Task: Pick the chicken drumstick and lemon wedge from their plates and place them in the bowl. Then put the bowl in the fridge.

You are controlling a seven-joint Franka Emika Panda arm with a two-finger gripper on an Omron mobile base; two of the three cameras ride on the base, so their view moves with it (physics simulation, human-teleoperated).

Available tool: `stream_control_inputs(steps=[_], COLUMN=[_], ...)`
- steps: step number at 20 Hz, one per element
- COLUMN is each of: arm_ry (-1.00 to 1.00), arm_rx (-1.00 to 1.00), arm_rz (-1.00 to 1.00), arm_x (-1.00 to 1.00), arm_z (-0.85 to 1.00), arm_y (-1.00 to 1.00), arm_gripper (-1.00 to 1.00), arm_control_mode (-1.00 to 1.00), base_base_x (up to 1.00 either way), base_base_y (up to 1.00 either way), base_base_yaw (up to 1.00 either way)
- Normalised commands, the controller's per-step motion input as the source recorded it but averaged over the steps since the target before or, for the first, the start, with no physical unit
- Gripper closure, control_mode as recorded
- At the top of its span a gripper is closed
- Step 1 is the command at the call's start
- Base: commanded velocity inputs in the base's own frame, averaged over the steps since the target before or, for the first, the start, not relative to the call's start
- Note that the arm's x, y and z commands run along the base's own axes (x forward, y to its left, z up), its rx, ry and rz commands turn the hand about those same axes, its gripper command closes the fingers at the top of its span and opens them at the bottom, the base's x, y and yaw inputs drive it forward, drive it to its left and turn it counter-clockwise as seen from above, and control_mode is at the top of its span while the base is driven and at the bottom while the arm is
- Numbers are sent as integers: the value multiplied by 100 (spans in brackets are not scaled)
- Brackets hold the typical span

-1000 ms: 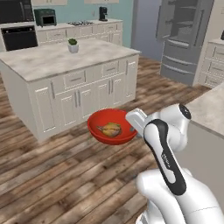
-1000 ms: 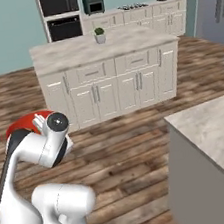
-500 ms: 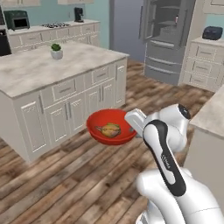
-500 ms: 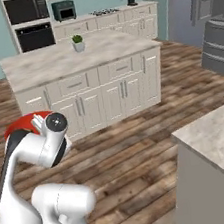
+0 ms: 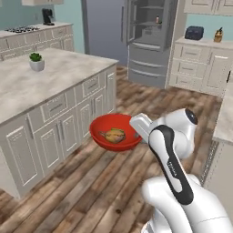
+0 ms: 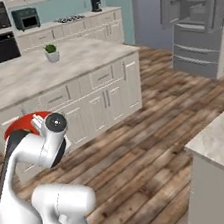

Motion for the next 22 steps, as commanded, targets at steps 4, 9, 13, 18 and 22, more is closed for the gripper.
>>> stream_control_inputs(steps=[4,9,13,18,22], arm_ry=[0,0,0,0,0], arm_rx=[0,0,0,0,0], arm_rz=[0,0,0,0,0], arm_x=[0,0,0,0,0], arm_z=[0,0,0,0,0], arm_y=[0,0,0,0,0], arm_gripper=[100,100,100,100,100], arm_control_mode=[100,100,100,100,100], base_base_x=[63,60,55,58,67], base_base_y=[45,43,41,40,38], base_base_yaw=[-39,-46,-53,-52,-45])
